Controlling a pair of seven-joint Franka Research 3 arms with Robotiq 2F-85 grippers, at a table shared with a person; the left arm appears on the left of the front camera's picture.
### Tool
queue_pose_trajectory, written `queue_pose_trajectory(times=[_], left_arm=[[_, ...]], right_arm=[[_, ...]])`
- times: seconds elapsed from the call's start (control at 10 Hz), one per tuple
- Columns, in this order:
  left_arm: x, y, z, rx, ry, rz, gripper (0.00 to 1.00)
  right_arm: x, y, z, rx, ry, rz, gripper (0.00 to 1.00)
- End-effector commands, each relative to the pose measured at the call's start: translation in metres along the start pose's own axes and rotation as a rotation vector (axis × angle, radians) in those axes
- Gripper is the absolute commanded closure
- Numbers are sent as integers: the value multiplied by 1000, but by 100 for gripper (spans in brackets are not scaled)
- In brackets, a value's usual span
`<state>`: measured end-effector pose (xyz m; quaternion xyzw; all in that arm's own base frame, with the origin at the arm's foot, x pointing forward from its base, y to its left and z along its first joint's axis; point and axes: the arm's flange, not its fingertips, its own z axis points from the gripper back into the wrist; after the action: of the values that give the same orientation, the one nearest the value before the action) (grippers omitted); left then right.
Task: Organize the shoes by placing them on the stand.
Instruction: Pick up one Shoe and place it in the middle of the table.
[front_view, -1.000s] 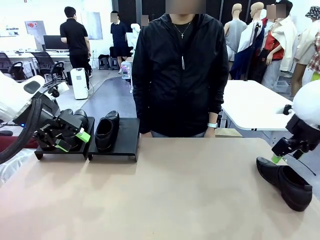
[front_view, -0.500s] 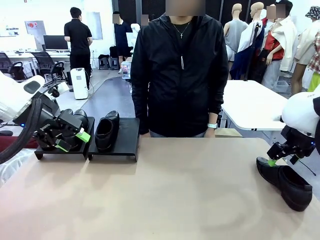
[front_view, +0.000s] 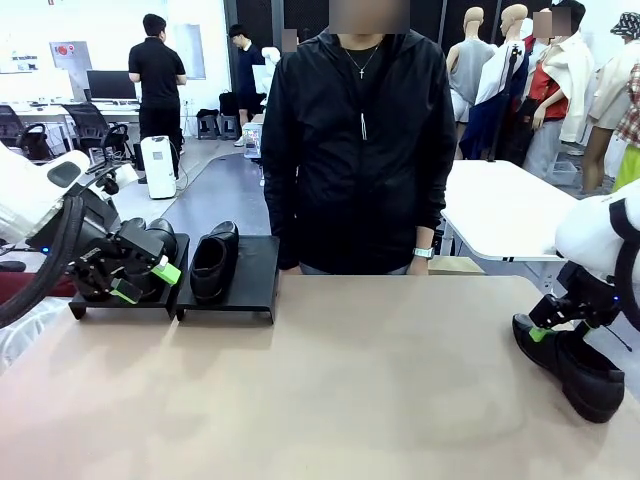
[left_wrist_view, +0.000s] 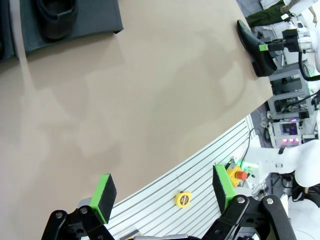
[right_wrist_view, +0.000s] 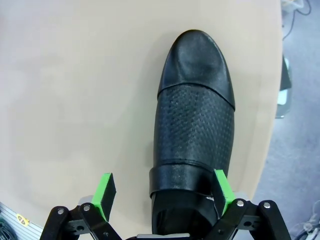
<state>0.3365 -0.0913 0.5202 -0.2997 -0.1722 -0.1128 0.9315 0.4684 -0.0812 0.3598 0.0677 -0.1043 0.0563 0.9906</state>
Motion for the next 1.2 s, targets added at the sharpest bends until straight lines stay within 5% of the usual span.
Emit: queue_pose_trajectory(times=[0.0,1.1], left_arm=[[-7,3,-5,-21,-19,-9,0],[-7,3,-5,-21,-19,-9,0]], right_arm=[[9,-4,-6,35,-8,32,0],[-25,21,1,20,156,-46,0]])
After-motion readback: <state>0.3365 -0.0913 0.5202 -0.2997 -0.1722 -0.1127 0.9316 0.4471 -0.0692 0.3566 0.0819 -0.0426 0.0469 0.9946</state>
